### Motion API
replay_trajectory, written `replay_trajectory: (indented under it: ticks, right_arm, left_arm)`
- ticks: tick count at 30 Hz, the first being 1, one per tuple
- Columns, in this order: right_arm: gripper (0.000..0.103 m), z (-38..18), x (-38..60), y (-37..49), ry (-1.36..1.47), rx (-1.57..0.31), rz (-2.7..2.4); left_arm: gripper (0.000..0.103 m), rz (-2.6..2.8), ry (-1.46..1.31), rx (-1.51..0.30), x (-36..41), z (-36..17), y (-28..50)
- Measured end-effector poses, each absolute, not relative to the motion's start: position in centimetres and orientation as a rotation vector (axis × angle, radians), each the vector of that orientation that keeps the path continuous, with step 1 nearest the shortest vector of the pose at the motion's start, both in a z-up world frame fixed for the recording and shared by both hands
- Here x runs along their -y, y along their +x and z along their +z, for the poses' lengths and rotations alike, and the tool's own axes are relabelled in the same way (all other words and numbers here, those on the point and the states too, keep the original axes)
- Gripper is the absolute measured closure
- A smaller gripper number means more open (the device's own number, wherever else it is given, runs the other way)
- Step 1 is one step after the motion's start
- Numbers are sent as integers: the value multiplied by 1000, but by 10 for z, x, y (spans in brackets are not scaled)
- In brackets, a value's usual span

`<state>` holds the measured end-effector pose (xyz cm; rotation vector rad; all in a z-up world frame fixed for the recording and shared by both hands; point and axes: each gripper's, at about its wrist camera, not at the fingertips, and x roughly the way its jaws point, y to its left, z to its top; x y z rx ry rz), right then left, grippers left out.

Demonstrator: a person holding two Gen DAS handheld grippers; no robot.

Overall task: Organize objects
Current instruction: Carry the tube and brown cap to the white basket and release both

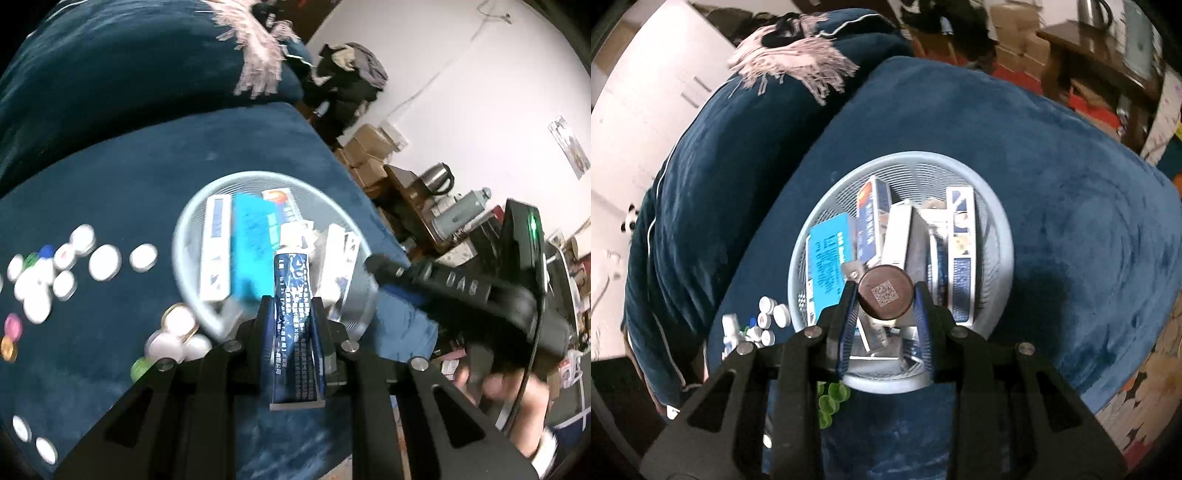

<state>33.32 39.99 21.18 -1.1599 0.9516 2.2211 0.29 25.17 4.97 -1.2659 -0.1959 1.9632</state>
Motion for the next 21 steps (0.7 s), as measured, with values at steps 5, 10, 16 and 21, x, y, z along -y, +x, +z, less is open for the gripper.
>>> replay_trajectory:
  ticks: [5,10,16,21]
  right_arm:
    - [72,205,-410,335,-1115,-1018,2191]
    - [68,198,-422,332,-1106,-1067,2132]
    - [29,201,-430,342,-1029,-1063,2039]
    - [21,207,-429,347,-994,-1028,2031]
  left_arm:
    - [85,1921,-1281,163,-295,49,-16]
    - [85,1892,-1303,147,-324,41,-34]
    - [8,1953,-1323,127,-330,28,-51]
    - [1,1995,-1289,124,-309,40,-50]
